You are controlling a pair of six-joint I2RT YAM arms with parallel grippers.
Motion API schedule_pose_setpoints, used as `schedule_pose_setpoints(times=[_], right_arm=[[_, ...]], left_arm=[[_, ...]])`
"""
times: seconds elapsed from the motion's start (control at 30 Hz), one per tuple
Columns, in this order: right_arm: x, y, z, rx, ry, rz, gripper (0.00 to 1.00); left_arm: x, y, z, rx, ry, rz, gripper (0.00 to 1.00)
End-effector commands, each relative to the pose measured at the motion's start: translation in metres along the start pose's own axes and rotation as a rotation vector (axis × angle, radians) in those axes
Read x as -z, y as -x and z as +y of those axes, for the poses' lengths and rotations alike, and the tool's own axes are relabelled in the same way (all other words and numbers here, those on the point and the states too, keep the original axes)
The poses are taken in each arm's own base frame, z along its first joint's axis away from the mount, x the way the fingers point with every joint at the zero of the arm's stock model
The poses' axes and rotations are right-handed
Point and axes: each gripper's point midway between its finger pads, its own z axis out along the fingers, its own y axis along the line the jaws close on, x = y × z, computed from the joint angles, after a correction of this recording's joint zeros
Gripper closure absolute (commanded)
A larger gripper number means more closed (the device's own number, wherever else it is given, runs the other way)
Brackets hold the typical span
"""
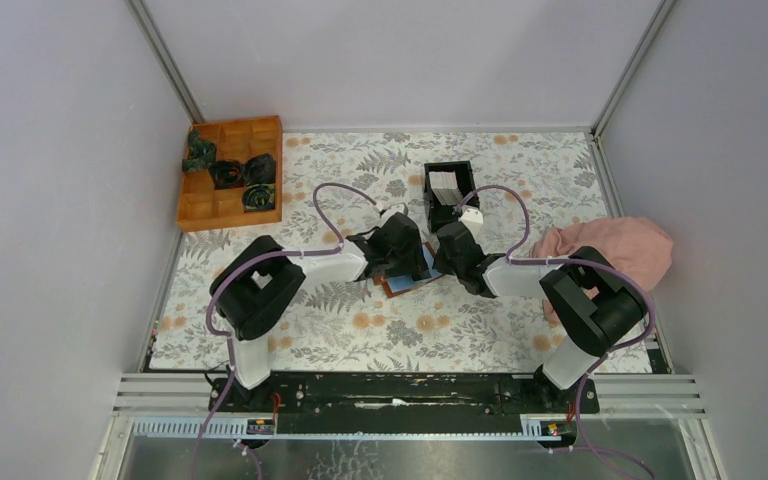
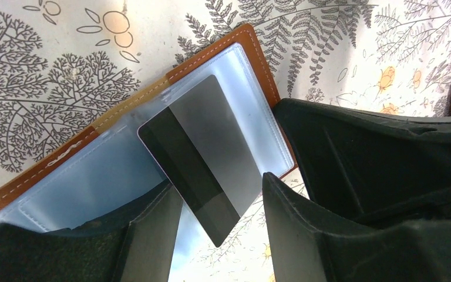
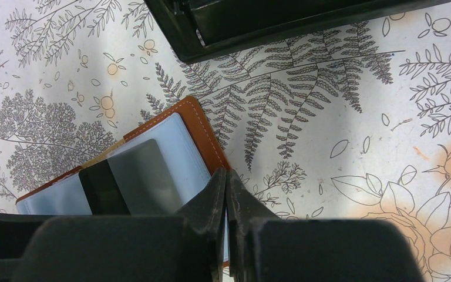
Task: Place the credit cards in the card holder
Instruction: Insert the credit card into the card holder.
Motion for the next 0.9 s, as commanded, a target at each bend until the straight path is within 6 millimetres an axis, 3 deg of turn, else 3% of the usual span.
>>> schedule_pose_setpoints(times=[0.0, 0.5, 0.87], right_arm=[[0.003, -0.053, -0.035, 0.076, -0.083, 0.180, 0.95], [0.002, -0.054, -0.032, 0.079, -0.070, 0.190, 0.95], [0.001, -0.053, -0.029, 0.074, -0.067, 0.196, 0.94]], left_arm=[[-0.010, -0.067, 0.080, -0.085, 0.256, 0.252, 0.40], [-0.029, -0.091, 0.070, -0.064, 0.183, 0.391, 0.40], [-0.031, -0.105, 0.058, -0.024, 0.107, 0.450, 0.40]])
